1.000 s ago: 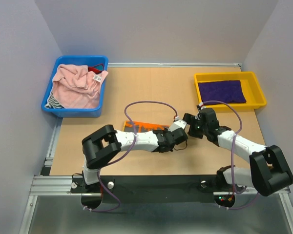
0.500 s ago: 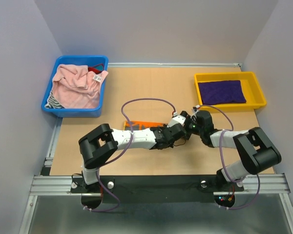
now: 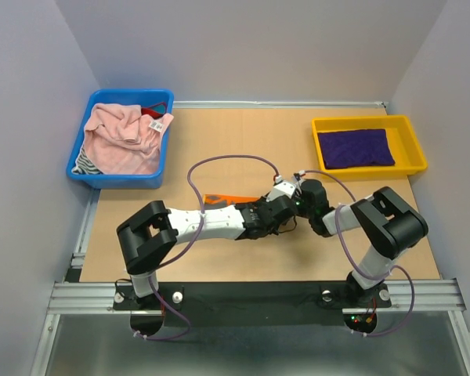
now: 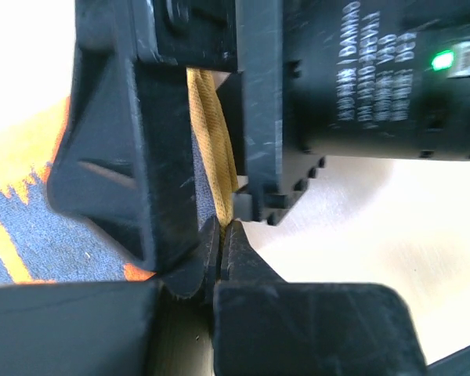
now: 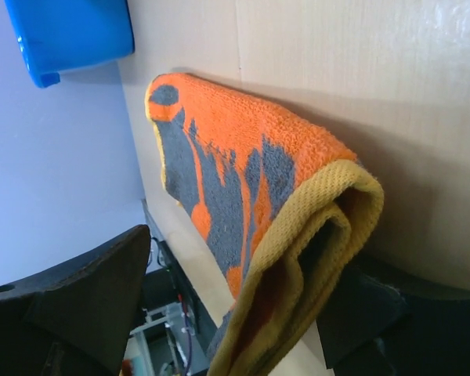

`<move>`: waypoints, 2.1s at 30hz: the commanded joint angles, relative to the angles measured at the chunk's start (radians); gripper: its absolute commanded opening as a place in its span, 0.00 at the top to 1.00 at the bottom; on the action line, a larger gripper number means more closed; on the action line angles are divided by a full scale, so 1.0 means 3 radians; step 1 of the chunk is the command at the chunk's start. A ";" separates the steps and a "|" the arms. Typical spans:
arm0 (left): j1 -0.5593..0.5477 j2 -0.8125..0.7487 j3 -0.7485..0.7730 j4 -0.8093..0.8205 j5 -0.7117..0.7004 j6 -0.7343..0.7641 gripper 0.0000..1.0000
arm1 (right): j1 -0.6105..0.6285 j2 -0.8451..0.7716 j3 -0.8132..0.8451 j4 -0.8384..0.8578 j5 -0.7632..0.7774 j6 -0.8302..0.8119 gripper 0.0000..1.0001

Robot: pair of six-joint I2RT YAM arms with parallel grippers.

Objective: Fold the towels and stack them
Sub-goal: Neatly place the folded towel into the bin

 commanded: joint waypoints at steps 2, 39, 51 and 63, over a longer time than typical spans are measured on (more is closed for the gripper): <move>0.0026 0.0036 0.0126 0.0073 -0.0102 -0.0067 1.00 | 0.0099 0.0232 0.0014 -0.0302 0.0037 -0.0161 0.32; 0.2162 -0.2254 -0.1039 0.0231 0.0133 0.0801 0.03 | -0.1476 0.0431 0.3572 -0.4305 0.0983 -0.4317 1.00; 0.2235 -0.1963 -0.1091 0.0231 -0.0158 0.0791 0.04 | -0.1870 0.0943 0.4406 -0.4423 0.1638 -0.5350 1.00; 0.2296 -0.1999 -0.1193 0.0405 -0.0414 0.0776 0.04 | -0.2049 0.1296 0.4779 -0.4408 0.1914 -0.5801 1.00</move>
